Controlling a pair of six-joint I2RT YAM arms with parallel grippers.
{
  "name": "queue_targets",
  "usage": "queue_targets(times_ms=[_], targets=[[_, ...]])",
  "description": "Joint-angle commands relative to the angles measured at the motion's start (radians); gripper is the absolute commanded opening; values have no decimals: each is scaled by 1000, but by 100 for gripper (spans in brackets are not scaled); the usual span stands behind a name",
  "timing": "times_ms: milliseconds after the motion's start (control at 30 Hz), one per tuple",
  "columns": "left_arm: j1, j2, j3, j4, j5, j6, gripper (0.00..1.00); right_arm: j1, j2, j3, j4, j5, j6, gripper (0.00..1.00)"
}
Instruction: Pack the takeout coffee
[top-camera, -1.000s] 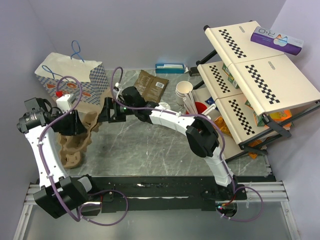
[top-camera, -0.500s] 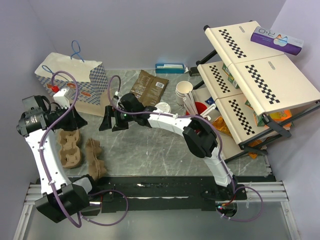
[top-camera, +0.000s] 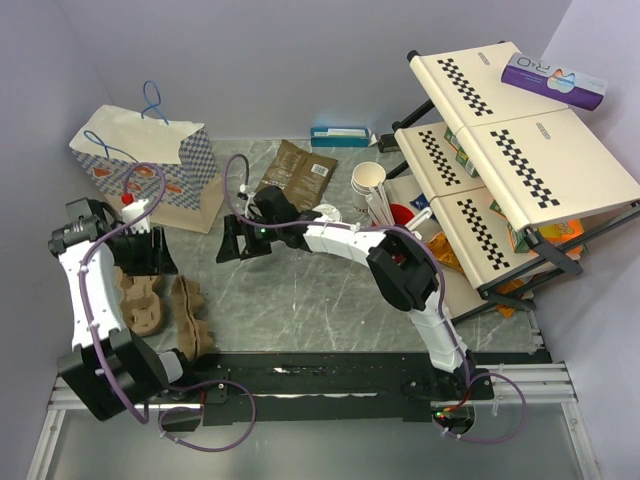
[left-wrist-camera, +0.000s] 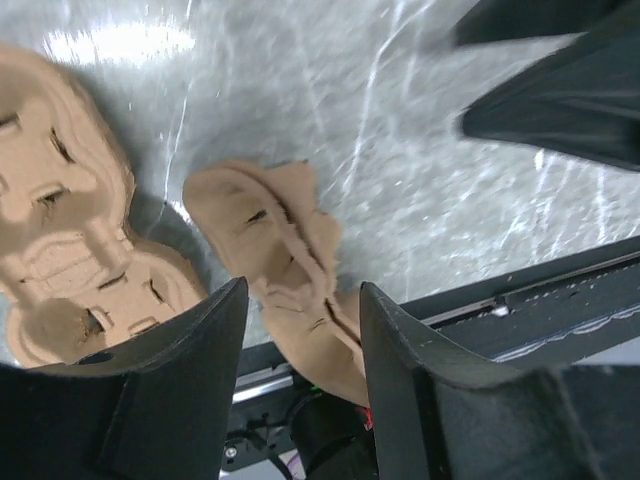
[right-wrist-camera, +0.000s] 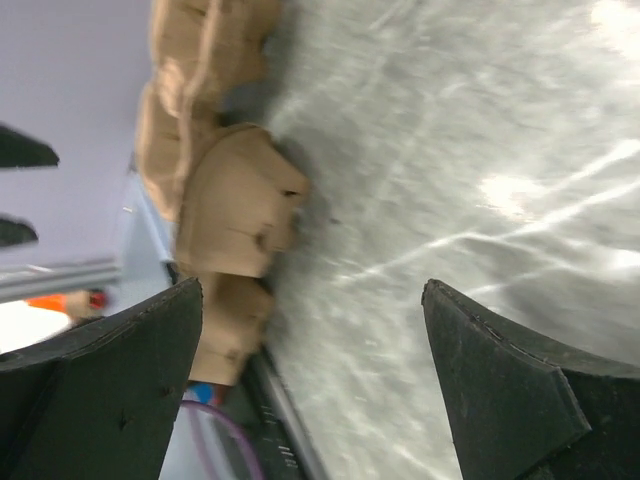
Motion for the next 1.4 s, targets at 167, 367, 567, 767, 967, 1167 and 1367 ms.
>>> queue_targets(times_ms=[167,367,567,767,967,1167,1367], targets=[[-32,91,-58,43,-102,-5,53,-7,-107,-51,-8,-72,-205,95],[-68,134,-75,60,-114,-13,52,-7,-104,-62,-3,-82,-196,95],[-79,166,-95,94,-145,-35,51,-7,-99,-45,-9,-79,-202,95],[-95,191,-103,106,-137,-30,51,-7,-101,-68,-5,-82,-188,95],[-105,208,-101,105,-134,-31,49,-10,-99,-76,-3,-80,-184,95],[-106,208,-98,91,-145,-35,37,-12,-98,-76,-5,-82,-178,95],[-106,202,-112,89,-155,-34,28,-15,-85,-67,-5,-86,-167,95]])
